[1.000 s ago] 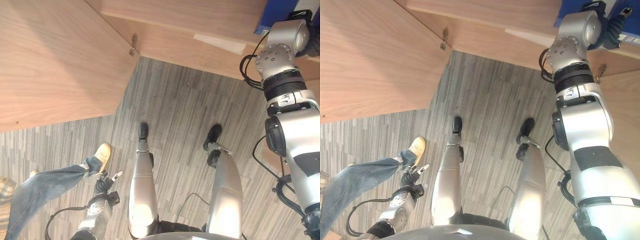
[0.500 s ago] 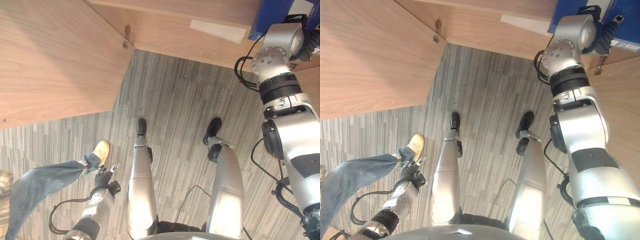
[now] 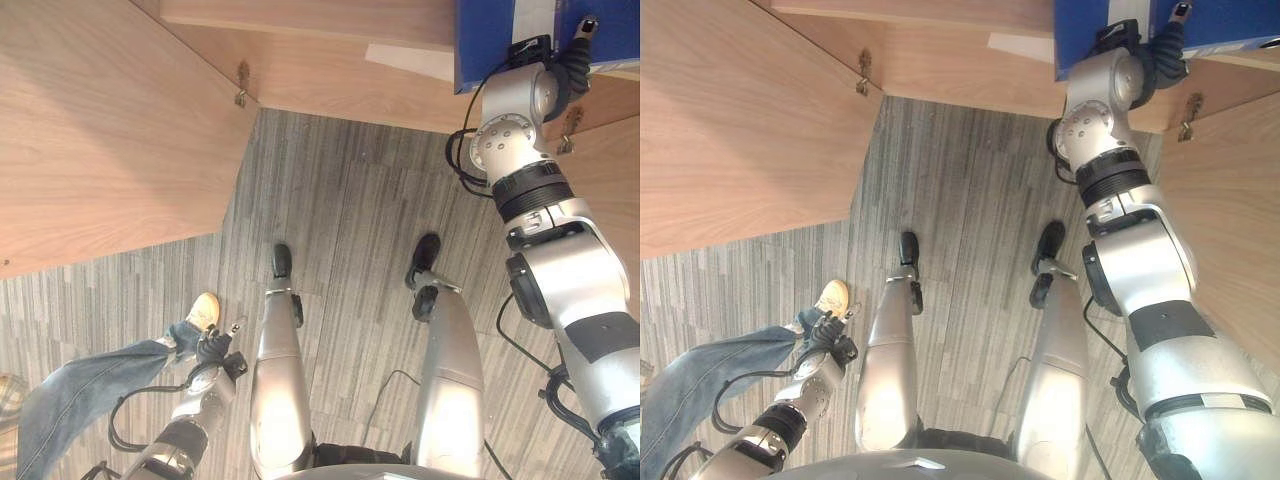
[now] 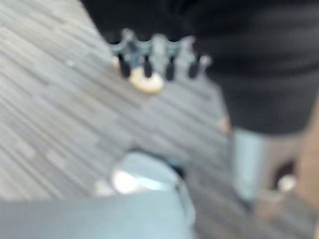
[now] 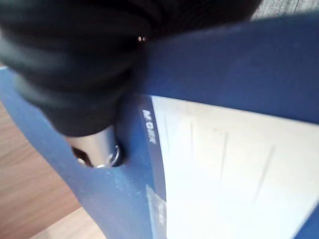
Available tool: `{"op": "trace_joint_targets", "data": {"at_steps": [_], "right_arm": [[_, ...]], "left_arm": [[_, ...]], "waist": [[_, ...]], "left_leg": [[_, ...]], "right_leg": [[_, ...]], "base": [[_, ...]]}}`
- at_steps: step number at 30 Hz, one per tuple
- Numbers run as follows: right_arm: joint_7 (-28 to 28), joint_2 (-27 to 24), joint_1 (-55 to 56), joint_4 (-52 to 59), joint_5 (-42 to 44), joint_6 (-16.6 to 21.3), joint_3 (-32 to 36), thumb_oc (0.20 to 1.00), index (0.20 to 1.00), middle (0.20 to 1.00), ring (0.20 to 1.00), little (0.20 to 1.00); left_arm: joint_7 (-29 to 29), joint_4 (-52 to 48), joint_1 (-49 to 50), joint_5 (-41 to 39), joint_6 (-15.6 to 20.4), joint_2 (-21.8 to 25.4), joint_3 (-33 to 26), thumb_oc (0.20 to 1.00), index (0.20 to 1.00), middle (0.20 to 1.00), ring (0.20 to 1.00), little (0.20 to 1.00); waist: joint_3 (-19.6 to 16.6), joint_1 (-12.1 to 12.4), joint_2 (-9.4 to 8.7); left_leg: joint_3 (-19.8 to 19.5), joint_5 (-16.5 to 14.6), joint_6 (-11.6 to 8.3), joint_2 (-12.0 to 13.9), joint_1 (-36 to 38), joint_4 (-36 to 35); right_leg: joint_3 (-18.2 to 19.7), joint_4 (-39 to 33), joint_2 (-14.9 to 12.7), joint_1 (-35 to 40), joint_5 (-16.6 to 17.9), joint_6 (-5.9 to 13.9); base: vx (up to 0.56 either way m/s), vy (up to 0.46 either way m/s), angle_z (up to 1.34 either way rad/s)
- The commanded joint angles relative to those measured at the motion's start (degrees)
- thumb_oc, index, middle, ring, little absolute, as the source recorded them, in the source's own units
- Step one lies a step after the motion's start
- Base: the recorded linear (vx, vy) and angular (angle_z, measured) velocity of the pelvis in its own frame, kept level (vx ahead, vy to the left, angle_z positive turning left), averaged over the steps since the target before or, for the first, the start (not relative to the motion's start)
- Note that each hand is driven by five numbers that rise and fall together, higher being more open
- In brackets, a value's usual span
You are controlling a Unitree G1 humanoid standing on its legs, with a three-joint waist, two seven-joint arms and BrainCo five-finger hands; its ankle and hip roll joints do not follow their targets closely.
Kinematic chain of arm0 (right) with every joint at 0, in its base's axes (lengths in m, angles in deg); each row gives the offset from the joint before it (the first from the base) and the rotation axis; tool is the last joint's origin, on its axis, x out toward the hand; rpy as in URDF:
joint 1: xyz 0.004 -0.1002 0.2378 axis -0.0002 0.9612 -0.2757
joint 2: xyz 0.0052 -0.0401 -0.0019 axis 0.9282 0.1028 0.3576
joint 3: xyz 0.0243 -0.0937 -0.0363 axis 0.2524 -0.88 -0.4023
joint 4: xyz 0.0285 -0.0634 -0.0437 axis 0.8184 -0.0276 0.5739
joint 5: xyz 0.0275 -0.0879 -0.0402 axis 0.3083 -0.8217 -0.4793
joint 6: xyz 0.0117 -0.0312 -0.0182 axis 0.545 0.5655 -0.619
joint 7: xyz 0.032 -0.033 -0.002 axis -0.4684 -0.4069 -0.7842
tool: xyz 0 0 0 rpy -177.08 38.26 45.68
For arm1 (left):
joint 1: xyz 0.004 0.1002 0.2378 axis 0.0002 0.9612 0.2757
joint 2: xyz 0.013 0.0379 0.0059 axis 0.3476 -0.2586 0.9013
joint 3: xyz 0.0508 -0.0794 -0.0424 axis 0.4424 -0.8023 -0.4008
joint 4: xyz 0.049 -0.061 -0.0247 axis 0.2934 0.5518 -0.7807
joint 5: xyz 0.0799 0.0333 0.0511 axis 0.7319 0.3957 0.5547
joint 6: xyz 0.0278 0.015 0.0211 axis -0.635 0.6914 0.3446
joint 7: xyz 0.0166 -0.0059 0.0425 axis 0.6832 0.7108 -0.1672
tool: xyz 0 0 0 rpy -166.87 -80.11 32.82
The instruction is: Put the empty folder in the office cabinet
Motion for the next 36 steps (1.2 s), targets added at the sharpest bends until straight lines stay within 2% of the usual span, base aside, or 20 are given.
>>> {"op": "trace_joint_targets", "data": {"at_steps": [1,4,10,13,14,17,19,23,24,25,27,28,30,31,33,34,35,36], "right_arm": [[2.2,-5.9,0.1,3.7,-3.7,0.1,0.4,0.2,0.2,0.2,0.2,0.2],[4.1,-5.2,-0.3,2.8,-4.0,-0.7,-0.8,0.2,0.2,0.2,0.2,0.2],[3.6,-4.0,-0.3,3.5,-4.0,-0.2,-1.0,0.2,0.2,0.2,0.2,0.2],[2.0,-3.7,0.2,3.7,-1.9,1.7,-0.4,0.2,0.2,0.2,0.2,0.2],[1.8,-3.6,0.3,3.4,-0.3,1.0,0.0,1.0,1.0,1.0,1.0,1.0],[0.4,-3.7,0.9,2.9,-1.3,-1.2,0.4,1.0,1.0,1.0,1.0,1.0],[-0.5,-4.2,1.0,1.9,-3.5,-5.7,0.4,1.0,1.0,1.0,1.0,1.0],[-0.2,-4.3,0.5,-0.7,-1.2,-8.5,-0.8,1.0,1.0,1.0,1.0,1.0],[-0.8,-4.6,0.6,-1.2,-0.3,-11.2,-1.1,1.0,1.0,1.0,1.0,1.0],[0.3,-4.9,0.8,-1.6,0.8,-13.0,-1.2,1.0,1.0,1.0,1.0,1.0],[0.7,-5.0,0.7,-2.1,1.2,-13.2,-1.4,1.0,1.0,1.0,1.0,1.0],[3.1,-5.3,1.0,-3.5,1.7,-14.5,-2.2,1.0,1.0,1.0,1.0,1.0],[7.2,-5.8,1.0,-4.2,-3.4,-19.0,-2.7,1.0,1.0,1.0,1.0,1.0],[10.4,-6.1,0.9,-4.2,-9.6,-20.7,-3.8,1.0,1.0,1.0,1.0,1.0],[11.7,-6.2,0.7,-4.1,-13.6,-23.3,-5.0,1.0,1.0,1.0,1.0,1.0],[13.9,-6.4,1.0,-3.6,-15.2,-26.4,-5.9,1.0,1.0,1.0,1.0,1.0],[15.9,-6.7,1.2,-3.4,-20.3,-28.6,-7.2,1.0,1.0,1.0,1.0,1.0],[15.9,-6.7,1.2,-3.4,-20.3,-28.6,-7.2,1.0,1.0,1.0,1.0,1.0]], "left_arm": [[1.6,1.4,3.7,-0.9,-0.1,1.9,0.4,1.0,1.0,1.0,1.0,1.0],[0.9,2.3,3.7,-0.3,-0.3,2.0,-0.1,1.0,1.0,1.0,1.0,1.0],[1.8,2.5,3.2,-0.3,-0.5,2.2,-0.1,1.0,1.0,1.0,1.0,1.0],[1.7,2.5,3.1,-0.3,-0.9,2.2,0.0,1.0,1.0,1.0,1.0,1.0],[1.9,2.6,3.1,-0.6,-0.9,2.2,0.0,1.0,1.0,1.0,1.0,1.0],[2.3,2.5,3.2,-0.4,-0.6,1.9,-0.1,1.0,1.0,1.0,1.0,1.0],[2.3,2.3,3.2,0.1,-0.9,1.9,-0.2,1.0,1.0,1.0,1.0,1.0],[1.8,2.6,3.2,0.0,-0.7,1.9,0.1,1.0,1.0,1.0,1.0,1.0],[1.8,2.5,3.1,0.0,-0.9,2.0,-0.1,1.0,1.0,1.0,1.0,1.0],[2.0,2.2,3.1,0.0,-1.1,2.1,-0.1,1.0,1.0,1.0,1.0,1.0],[1.9,2.2,3.1,0.1,-1.2,2.1,-0.1,1.0,1.0,1.0,1.0,1.0],[1.8,2.1,3.1,0.2,-1.2,2.4,-0.2,1.0,1.0,1.0,1.0,1.0],[1.6,1.8,3.2,0.4,-1.2,2.8,-0.4,1.0,1.0,1.0,1.0,1.0],[1.3,1.6,3.1,0.9,-1.6,3.1,-0.4,1.0,1.0,1.0,1.0,1.0],[1.0,1.7,3.1,1.3,-1.9,3.4,-0.4,1.0,1.0,1.0,1.0,1.0],[1.1,1.6,3.2,1.7,-1.9,3.6,-0.3,1.0,1.0,1.0,1.0,1.0],[1.3,1.4,3.2,1.9,-2.2,3.9,-0.3,1.0,1.0,1.0,1.0,1.0],[1.3,1.4,3.2,1.9,-2.2,3.9,-0.3,1.0,1.0,1.0,1.0,1.0]], "waist": [[-2.2,0.8,-0.18],[-2.2,1.0,-0.58],[-2.2,1.1,-1.1],[-2.2,1.1,-1.4],[-2.2,1.0,-1.55],[-2.2,0.9,-1.73],[-2.2,1.0,-1.72],[-2.2,1.0,-1.61],[-2.2,1.0,-1.72],[-2.2,1.0,-1.82],[-2.2,1.0,-1.82],[-2.2,1.0,-2.06],[-2.2,1.0,-2.24],[-2.2,1.0,-2.35],[-2.2,1.0,-2.52],[-2.2,0.9,-2.66],[-2.2,0.9,-2.85],[-2.2,0.9,-2.85]], "left_leg": [[-1.3,-0.4,1.57,1.1,-0.5,3.8],[-0.9,-0.3,1.71,1.4,-0.2,3.9],[-0.8,-1.3,2.1,1.4,-0.9,5.0],[-0.7,-1.8,2.24,1.5,-1.0,4.9],[-0.8,-1.9,2.31,1.6,-1.1,5.0],[-0.8,-2.4,2.54,1.6,-1.7,5.4],[-0.8,-2.6,2.65,1.6,-2.0,5.6],[-0.7,-2.6,2.62,1.5,-2.3,5.8],[-0.7,-2.8,2.7,1.4,-2.3,5.8],[-0.7,-2.8,2.74,1.3,-2.3,5.8],[-0.7,-2.8,2.73,1.3,-2.3,5.8],[-0.6,-3.1,2.88,1.3,-2.4,5.8],[-0.5,-3.1,2.89,1.2,-2.2,5.7],[-0.4,-3.2,2.86,1.2,-2.1,5.7],[-0.3,-3.1,2.83,1.2,-1.8,5.6],[-0.1,-3.1,2.88,1.2,-1.5,5.5],[0.1,-3.1,2.94,1.2,-1.2,5.3],[0.1,-3.1,2.94,1.2,-1.2,5.3]], "right_leg": [[6.3,-2.7,0.0,2.7,-0.7,3.71],[5.8,-3.8,0.1,3.5,-0.3,3.7],[5.6,-4.6,-0.2,4.1,0.1,3.95],[5.2,-5.0,-0.2,4.6,0.2,4.08],[5.1,-4.9,-0.2,4.6,0.1,4.16],[5.0,-4.8,-0.1,4.5,-0.1,4.09],[4.9,-4.9,-0.1,4.5,-0.1,4.01],[4.8,-5.3,-0.1,4.5,0.2,3.93],[4.7,-5.6,-0.2,4.6,0.3,4.01],[4.6,-6.0,-0.1,4.8,0.5,4.04],[4.6,-6.2,-0.1,4.8,0.6,4.04],[4.4,-7.1,-0.2,5.1,1.0,4.07],[4.3,-8.0,-0.3,5.6,1.4,4.17],[4.2,-8.6,-0.4,5.9,1.7,4.29],[4.0,-9.0,-0.4,6.2,2.0,4.39],[3.9,-9.6,-0.4,6.5,2.3,4.47],[3.8,-10.3,-0.4,7.0,2.7,4.63],[3.8,-10.3,-0.4,7.0,2.7,4.63]], "base": [[-0.05,-0.007,0.03],[-0.02,0.005,0.03],[0.0,0.0,0.0],[0.0,0.0,0.0],[0.0,0.0,0.0],[0.0,0.0,0.0],[0.0,0.0,0.0],[0.0,0.0,0.0],[0.0,0.0,0.0],[0.0,0.0,0.0],[-0.02,0.003,-0.02],[-0.05,0.009,-0.03],[-0.06,0.006,-0.02],[-0.06,-0.003,-0.02],[-0.05,-0.003,-0.05],[-0.06,-0.008,-0.05],[-0.05,-0.008,-0.03],[-0.05,-0.01,-0.01]]}}
